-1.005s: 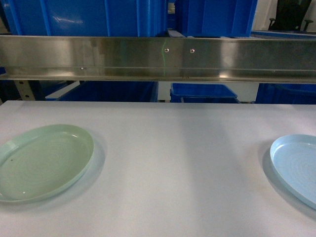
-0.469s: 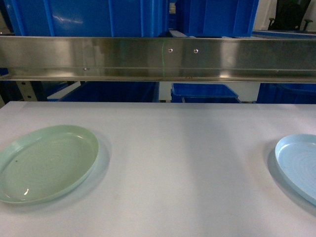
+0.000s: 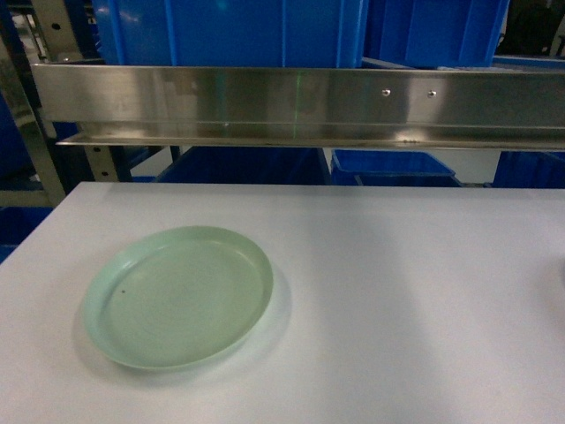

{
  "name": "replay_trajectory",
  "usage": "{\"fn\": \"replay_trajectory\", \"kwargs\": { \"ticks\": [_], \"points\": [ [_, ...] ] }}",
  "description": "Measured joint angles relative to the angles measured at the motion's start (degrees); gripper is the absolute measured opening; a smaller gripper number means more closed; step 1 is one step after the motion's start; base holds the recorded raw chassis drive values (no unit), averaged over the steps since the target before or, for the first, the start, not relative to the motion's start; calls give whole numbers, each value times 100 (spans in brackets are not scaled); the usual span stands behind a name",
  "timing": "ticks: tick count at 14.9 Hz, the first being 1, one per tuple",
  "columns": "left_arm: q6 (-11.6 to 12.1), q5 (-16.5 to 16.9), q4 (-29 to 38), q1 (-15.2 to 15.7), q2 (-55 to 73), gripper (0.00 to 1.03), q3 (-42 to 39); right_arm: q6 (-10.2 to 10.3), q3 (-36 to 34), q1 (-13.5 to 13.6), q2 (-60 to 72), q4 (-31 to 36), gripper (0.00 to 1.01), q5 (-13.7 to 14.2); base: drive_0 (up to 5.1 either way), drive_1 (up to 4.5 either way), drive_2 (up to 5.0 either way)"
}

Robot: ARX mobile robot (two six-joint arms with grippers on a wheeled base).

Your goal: Sort and place red and yellow blocks in left bins

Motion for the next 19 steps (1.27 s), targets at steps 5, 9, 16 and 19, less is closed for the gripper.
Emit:
{"fn": "replay_trajectory", "kwargs": {
  "ticks": [5,9,16,19],
  "points": [
    [0,4,-11,0,-2,27,0,0,0,-2,-2,2,28,0,-498,245,245],
    [0,-2,-9,0,2,27,0,0,0,0,0,-7,28,-2,-491,245,245],
    [-2,-9,-9,15,0,27,0,0,-7,-2,4,-9,28,-7,-486,250,250],
    [-2,-2,-11,9,-7,27,0,0,-7,0,7,-4,28,-2,-490,250,250]
  ]
}}
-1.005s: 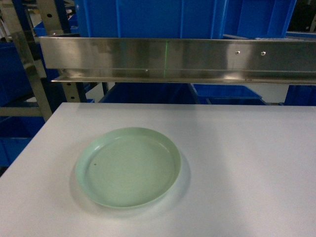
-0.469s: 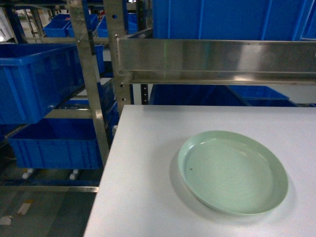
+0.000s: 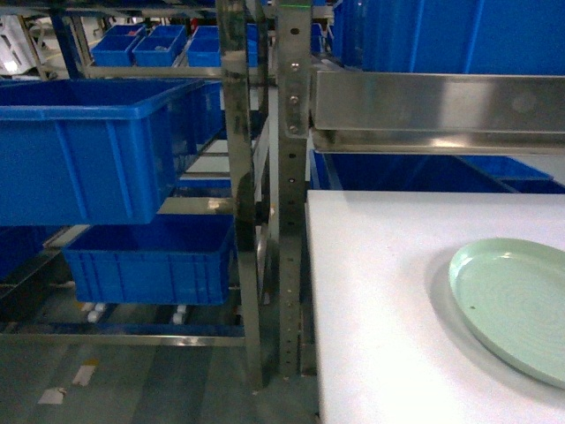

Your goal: Sort and place red and yellow blocks in left bins

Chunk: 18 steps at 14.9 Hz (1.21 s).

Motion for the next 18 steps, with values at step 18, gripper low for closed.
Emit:
{"fn": "replay_trajectory", "kwargs": {
  "ticks": [18],
  "points": [
    [2,-7,-7,7,-2,27,0,0,-2,-4,-33,7,28,0,-497,244,244]
  ]
}}
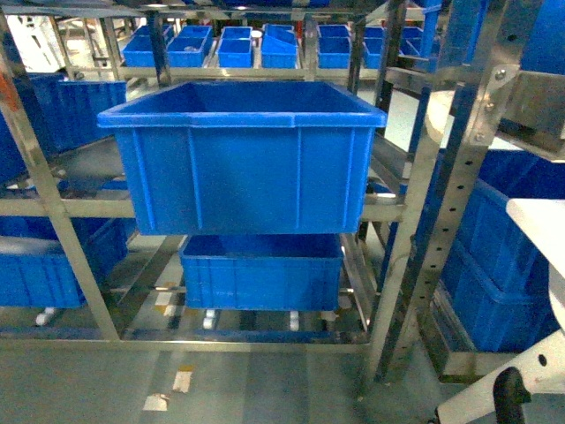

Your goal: Sort and place red and yellow blocks in left bins

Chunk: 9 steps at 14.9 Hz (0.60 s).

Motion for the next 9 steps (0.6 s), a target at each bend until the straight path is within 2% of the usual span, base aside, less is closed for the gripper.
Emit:
{"fn": "replay_trajectory", "kwargs": {
  "ticks": [9],
  "points": [
    [0,-2,15,0,0,27,0,0,-2,4,0,0,28,0,-500,241,241]
  ]
}}
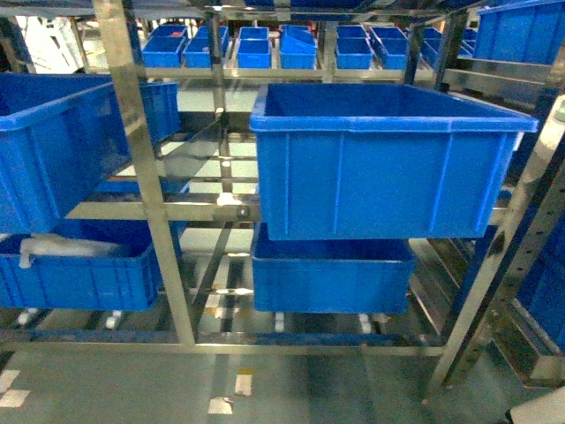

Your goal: Sort and place red and yellow blocks in left bins

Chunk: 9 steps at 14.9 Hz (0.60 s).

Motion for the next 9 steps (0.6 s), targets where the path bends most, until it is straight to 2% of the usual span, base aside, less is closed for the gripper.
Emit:
{"fn": "replay_trajectory", "kwargs": {
  "ticks": [9],
  "points": [
    [0,0,-4,0,0,27,0,0,0,0,7,-11,28,0,-500,241,241]
  ]
}}
